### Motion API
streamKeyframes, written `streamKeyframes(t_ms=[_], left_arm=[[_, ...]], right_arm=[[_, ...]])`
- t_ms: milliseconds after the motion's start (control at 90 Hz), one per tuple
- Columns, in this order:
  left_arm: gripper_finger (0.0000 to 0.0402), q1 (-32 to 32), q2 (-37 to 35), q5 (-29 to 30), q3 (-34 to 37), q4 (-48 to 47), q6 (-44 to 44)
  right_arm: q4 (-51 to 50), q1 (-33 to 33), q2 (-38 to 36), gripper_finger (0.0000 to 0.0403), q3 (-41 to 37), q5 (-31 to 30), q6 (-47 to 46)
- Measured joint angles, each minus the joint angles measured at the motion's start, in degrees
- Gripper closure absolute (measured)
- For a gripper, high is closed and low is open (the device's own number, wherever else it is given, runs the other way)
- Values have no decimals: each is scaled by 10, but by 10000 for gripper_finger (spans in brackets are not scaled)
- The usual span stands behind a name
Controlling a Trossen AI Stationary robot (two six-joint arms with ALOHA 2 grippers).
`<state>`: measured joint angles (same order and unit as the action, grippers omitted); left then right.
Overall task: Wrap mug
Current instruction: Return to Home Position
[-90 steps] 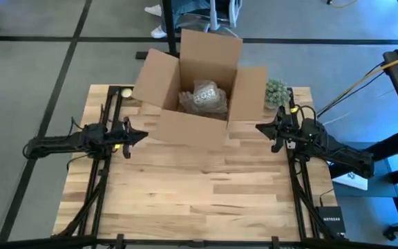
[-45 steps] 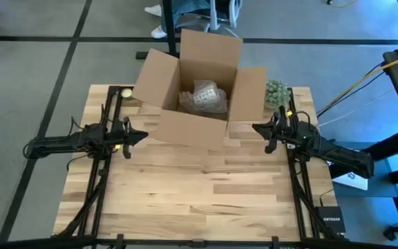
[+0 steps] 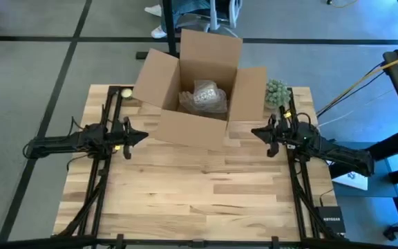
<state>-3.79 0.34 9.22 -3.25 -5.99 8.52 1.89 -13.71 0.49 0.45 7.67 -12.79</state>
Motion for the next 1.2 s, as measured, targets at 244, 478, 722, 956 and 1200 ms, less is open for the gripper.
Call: streamKeyframes(t_ms=[244,478,722,956,1200], left_arm=[[402,0,0,2,0,-1,40],[402,0,0,2,0,-1,48],[402,0,0,2,0,-1,51],[402,0,0,2,0,-2,52],[402,0,0,2,0,-2,52]], right_arm=[[-9,95,1,400,0,-95,27],[-10,124,1,400,0,-87,54],[-12,123,1,400,0,-79,56],[-13,122,1,400,0,-77,56],[-13,122,1,400,0,-77,56]])
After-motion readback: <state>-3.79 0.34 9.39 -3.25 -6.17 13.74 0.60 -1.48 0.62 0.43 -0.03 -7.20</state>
